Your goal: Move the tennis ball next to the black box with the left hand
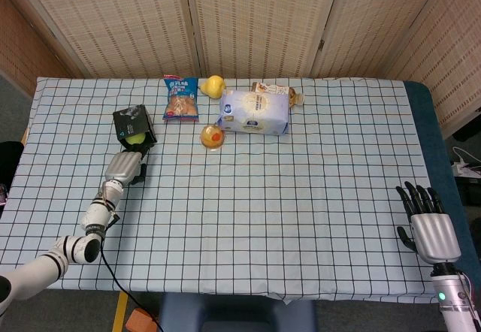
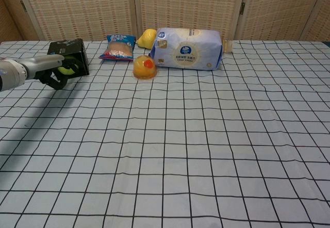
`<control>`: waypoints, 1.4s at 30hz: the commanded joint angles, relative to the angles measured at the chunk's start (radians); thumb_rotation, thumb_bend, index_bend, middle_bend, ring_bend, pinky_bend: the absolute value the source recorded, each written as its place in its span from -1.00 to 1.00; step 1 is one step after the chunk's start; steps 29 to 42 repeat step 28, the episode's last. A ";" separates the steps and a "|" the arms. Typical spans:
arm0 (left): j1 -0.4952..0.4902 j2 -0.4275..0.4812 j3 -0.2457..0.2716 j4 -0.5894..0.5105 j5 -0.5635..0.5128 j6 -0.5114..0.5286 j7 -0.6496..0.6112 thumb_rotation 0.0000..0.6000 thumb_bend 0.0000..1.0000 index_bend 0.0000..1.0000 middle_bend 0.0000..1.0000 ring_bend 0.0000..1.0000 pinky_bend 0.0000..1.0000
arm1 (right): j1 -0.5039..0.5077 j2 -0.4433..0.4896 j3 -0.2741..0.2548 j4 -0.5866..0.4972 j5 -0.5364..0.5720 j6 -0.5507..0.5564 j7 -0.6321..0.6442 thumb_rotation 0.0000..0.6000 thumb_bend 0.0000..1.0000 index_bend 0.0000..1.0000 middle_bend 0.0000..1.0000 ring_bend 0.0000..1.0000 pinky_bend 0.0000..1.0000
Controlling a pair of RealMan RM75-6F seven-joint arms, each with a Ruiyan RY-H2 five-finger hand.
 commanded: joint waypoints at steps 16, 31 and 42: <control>0.348 0.383 0.218 -0.569 0.347 0.527 0.039 1.00 0.43 -0.46 -0.45 -0.60 -0.50 | -0.003 0.007 0.007 -0.004 -0.015 0.023 0.008 1.00 -0.46 -0.96 -1.00 -1.00 -0.90; 0.475 0.358 0.249 -0.541 0.440 0.725 0.134 1.00 0.36 -0.46 -0.44 -0.59 -0.49 | -0.004 0.001 0.013 0.001 -0.006 0.027 -0.004 1.00 -0.46 -0.96 -1.00 -1.00 -0.90; 0.475 0.358 0.249 -0.541 0.440 0.725 0.134 1.00 0.36 -0.46 -0.44 -0.59 -0.49 | -0.004 0.001 0.013 0.001 -0.006 0.027 -0.004 1.00 -0.46 -0.96 -1.00 -1.00 -0.90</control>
